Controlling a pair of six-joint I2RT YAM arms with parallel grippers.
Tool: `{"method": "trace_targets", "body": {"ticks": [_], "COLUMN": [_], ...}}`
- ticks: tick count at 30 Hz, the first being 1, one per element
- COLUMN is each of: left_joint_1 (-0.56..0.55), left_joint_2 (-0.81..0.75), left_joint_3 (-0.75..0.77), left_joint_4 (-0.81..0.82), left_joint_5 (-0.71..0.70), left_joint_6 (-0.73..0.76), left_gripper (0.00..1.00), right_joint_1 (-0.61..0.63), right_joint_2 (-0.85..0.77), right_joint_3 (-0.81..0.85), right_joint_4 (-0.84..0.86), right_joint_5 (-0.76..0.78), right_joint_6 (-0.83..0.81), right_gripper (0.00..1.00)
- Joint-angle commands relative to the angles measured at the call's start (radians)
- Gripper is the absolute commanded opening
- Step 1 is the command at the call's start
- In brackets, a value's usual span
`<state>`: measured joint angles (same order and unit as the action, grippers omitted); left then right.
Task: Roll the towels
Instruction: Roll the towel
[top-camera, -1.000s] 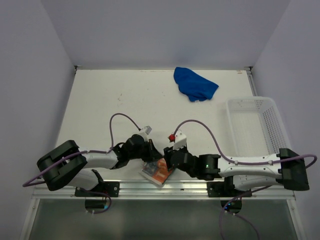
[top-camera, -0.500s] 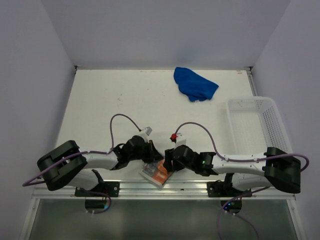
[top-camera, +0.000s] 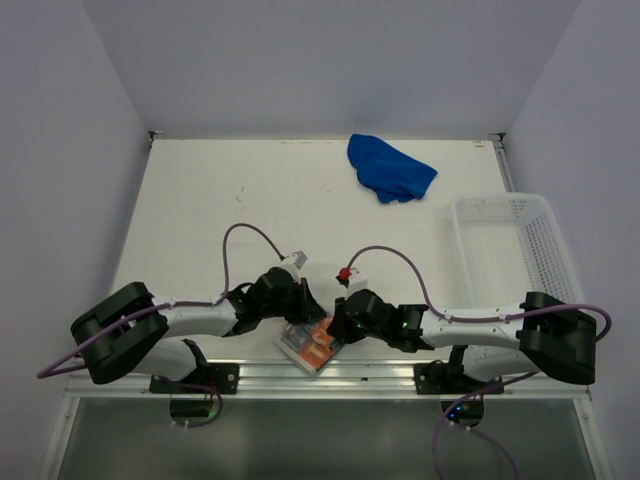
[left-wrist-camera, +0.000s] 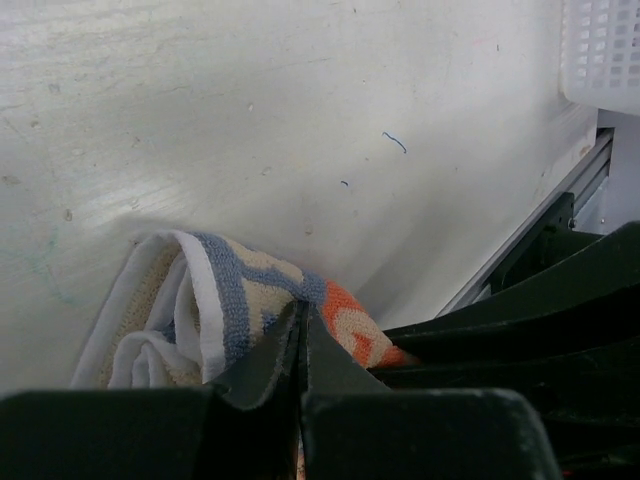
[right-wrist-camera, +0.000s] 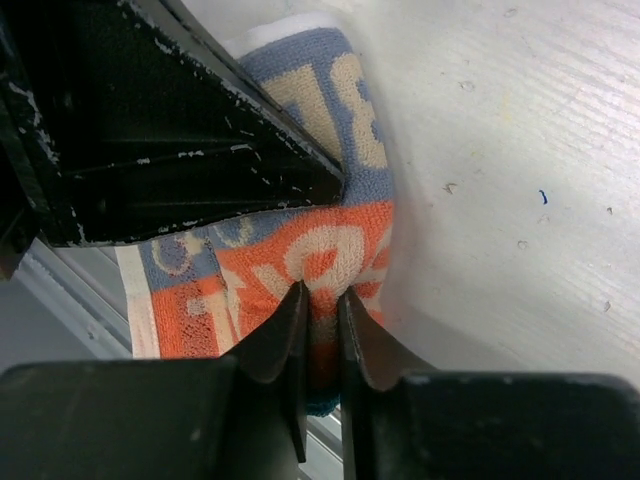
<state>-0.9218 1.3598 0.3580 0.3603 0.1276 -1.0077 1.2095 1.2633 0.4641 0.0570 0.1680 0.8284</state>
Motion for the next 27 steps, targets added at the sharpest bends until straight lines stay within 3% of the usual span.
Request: {"method": "trace_targets", "body": {"ticks": [1, 4, 7, 13, 23, 27], "left_joint_1": [0.036, 0.128, 0.223, 0.303, 0.324, 0.322], "left_joint_2": [-0.025, -0.054, -0.077, -0.061, -0.031, -0.041], "left_joint_3": [0.065, 0.119, 0.200, 0.346, 0.358, 0.346], "left_joint_4": [-0.141, -0.178, -0.242, -0.351, -0.336, -0.328], "left_joint_5": [-0.068, -0.021, -0.011, -0.011, 0.024, 0.044], "left_joint_6": [0.087, 0.135, 0.196, 0.276, 0.268, 0.259], "left_gripper": [0.00, 0.00, 0.00, 0.00, 0.00, 0.00], "right_joint_1": [0.004, 0.002, 0.004, 0.013, 0.021, 0.082], "right_joint_2": [0.008, 0.024, 0.030, 0.059, 0.176, 0.209], "right_joint_3": [0.008, 0.027, 0.027, 0.105, 0.165, 0.215], "right_joint_4": [0.012, 0.010, 0.055, 0.047, 0.006, -0.109], "right_joint_5": [-0.022, 0.021, 0.097, 0.315, 0.628, 0.723], "right_joint_6": [-0.012, -0.035, -0.060, -0.169, -0.231, -0.264], "right_gripper": [0.08, 0.00, 0.00, 0.00, 0.00, 0.00]}}
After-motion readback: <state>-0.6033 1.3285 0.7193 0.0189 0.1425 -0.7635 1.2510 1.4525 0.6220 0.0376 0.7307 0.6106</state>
